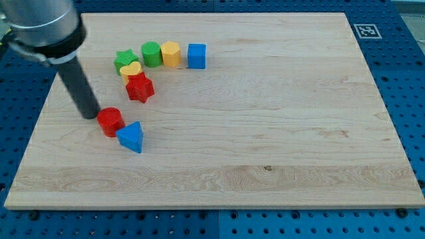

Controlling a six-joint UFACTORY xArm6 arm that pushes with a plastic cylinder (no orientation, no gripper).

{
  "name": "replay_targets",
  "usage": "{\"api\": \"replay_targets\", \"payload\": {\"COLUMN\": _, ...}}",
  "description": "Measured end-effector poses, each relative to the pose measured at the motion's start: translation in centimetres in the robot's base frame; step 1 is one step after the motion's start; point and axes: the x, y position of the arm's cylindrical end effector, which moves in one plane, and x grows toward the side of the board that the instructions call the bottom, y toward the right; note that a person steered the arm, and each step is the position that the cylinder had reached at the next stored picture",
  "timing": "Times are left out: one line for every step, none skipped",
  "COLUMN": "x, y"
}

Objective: Move the red circle diagonally to the triangle

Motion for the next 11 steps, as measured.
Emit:
{"api": "replay_targets", "payload": {"x": 1.1, "y": -0.3}}
{"api": "replay_targets", "payload": {"x": 1.4, "y": 1.8}}
{"api": "replay_targets", "payload": {"x": 2.3, "y": 4.6}}
{"api": "replay_targets", "payload": {"x": 2.8, "y": 6.6}}
{"api": "replay_targets", "payload": {"x": 2.8, "y": 7.5}}
{"api": "replay_targets", "payload": {"x": 2.8, "y": 7.7}}
{"api": "replay_targets", "payload": {"x": 2.8, "y": 8.5}}
{"api": "replay_targets", "payload": {"x": 2.8, "y": 9.9}}
{"api": "replay_targets", "payload": {"x": 2.3, "y": 13.1}}
{"api": "replay_targets", "payload": {"x": 0.6, "y": 18.4}}
{"api": "replay_targets", "payload": {"x": 0.6, "y": 19.4}}
